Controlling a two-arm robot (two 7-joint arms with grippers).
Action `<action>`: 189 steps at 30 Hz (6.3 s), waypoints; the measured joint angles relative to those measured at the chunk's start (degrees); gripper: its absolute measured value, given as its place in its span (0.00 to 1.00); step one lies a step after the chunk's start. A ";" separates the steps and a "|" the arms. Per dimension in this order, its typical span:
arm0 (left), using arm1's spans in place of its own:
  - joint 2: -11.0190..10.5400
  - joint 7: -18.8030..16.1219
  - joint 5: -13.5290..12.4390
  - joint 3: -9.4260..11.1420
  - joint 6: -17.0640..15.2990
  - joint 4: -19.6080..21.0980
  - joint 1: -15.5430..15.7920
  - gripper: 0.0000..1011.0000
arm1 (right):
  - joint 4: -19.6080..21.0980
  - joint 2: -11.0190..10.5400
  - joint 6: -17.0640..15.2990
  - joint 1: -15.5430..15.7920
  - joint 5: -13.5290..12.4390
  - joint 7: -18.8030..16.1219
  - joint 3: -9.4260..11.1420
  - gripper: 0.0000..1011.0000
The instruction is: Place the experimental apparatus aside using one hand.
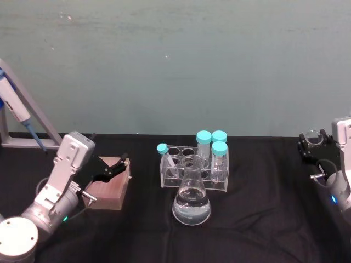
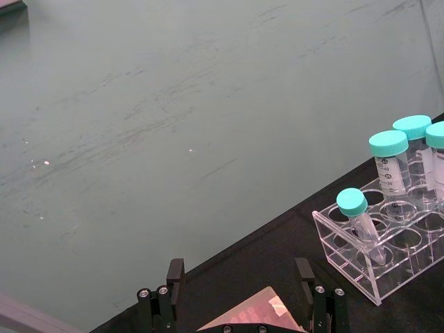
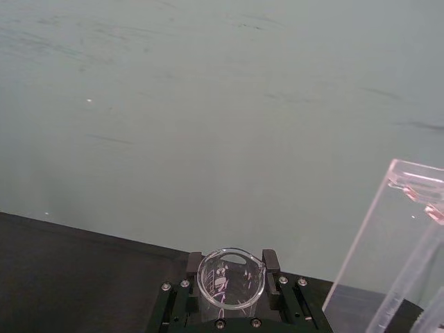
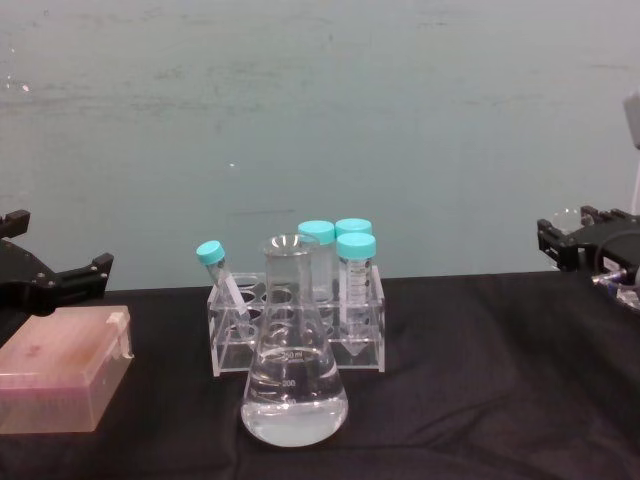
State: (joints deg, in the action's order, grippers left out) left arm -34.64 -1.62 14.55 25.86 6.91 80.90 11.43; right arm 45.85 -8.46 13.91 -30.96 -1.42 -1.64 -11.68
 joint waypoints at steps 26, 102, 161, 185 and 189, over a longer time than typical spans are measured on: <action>0.00 0.00 0.00 0.00 0.00 0.00 0.00 0.99 | -2.11 1.48 -4.64 -0.19 2.23 1.82 4.74 0.52; 0.00 0.00 0.00 0.00 0.00 0.00 0.00 0.99 | -8.07 3.32 -4.39 -2.32 7.27 0.25 9.25 0.52; 0.00 0.00 0.00 0.00 0.00 0.00 0.00 0.99 | -8.83 3.22 -3.68 -2.81 7.22 0.06 9.33 0.99; 0.00 0.00 0.00 0.00 0.00 0.00 0.00 0.99 | 2.16 1.42 -1.15 1.58 7.67 -5.53 7.08 0.99; 0.00 0.00 0.00 0.00 0.00 0.00 0.00 0.99 | 4.32 0.59 -0.11 2.68 6.08 -9.75 6.00 0.99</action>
State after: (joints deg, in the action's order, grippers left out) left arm -34.65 -1.62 14.55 25.86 6.91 80.90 11.43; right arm 50.18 -7.87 13.80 -28.27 4.66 -11.38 -5.68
